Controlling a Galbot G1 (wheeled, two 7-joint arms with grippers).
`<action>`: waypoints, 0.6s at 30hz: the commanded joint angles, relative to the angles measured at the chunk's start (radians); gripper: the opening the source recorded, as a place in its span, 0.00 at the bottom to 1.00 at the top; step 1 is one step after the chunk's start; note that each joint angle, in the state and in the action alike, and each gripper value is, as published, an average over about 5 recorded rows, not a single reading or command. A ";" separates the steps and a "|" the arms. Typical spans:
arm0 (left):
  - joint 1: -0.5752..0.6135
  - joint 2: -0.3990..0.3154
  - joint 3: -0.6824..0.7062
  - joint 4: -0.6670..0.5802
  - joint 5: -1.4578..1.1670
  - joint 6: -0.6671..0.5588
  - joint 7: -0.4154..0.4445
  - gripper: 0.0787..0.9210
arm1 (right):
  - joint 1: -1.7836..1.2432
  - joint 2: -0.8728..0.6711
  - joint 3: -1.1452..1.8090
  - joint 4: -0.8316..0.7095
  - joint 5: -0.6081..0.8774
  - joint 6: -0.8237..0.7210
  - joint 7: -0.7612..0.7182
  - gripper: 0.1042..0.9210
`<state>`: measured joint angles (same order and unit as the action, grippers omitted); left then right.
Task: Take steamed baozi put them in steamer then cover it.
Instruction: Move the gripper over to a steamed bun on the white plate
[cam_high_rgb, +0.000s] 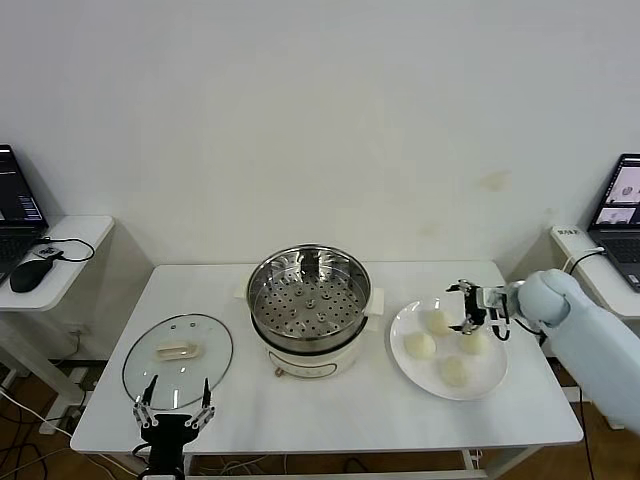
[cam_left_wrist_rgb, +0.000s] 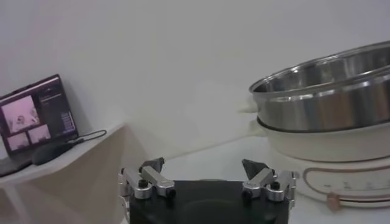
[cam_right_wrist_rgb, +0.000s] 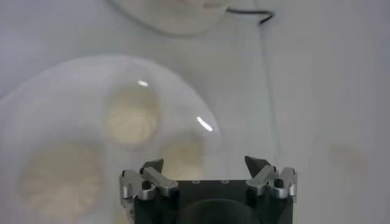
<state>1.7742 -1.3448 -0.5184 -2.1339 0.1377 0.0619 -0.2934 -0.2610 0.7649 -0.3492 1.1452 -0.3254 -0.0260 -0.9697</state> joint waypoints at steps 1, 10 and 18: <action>0.000 0.000 -0.005 0.002 0.008 0.002 -0.002 0.88 | 0.164 0.084 -0.198 -0.194 -0.041 0.009 -0.071 0.88; -0.001 0.005 -0.018 0.000 0.008 0.001 -0.003 0.88 | 0.152 0.161 -0.188 -0.269 -0.058 0.009 -0.040 0.88; 0.003 0.008 -0.026 0.000 0.010 -0.002 -0.004 0.88 | 0.156 0.194 -0.194 -0.292 -0.054 -0.003 -0.034 0.86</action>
<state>1.7773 -1.3365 -0.5451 -2.1337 0.1462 0.0590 -0.2977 -0.1345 0.9150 -0.5082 0.9101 -0.3686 -0.0288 -0.9969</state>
